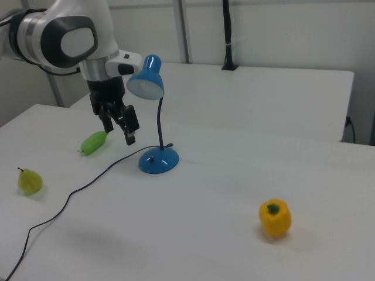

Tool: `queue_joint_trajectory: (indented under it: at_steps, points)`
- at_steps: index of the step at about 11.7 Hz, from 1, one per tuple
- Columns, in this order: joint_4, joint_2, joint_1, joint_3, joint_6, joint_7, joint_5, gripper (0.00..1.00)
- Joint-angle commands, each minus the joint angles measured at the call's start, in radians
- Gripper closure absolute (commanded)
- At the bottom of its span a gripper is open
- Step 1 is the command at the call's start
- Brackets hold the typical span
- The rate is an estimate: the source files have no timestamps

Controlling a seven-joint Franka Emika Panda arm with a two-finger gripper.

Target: Turn on desk lamp

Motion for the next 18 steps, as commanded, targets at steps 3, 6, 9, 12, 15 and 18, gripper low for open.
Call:
queue_joint_trajectory:
  at_steps: [3,6,9,12,15,18]
  points:
    - [0.047,-0.020,-0.003,0.003,-0.074,-0.139,0.017,0.00]
    - [0.047,-0.018,0.002,0.011,-0.063,-0.253,0.038,0.00]
    - [0.045,-0.014,0.003,0.014,-0.062,-0.265,0.069,0.56]
    - [0.034,-0.010,0.003,0.012,0.013,-0.304,0.111,1.00]
    - [0.031,0.008,0.018,0.011,0.117,-0.304,0.143,1.00]
    - [0.031,0.040,0.041,0.002,0.223,-0.302,0.163,1.00]
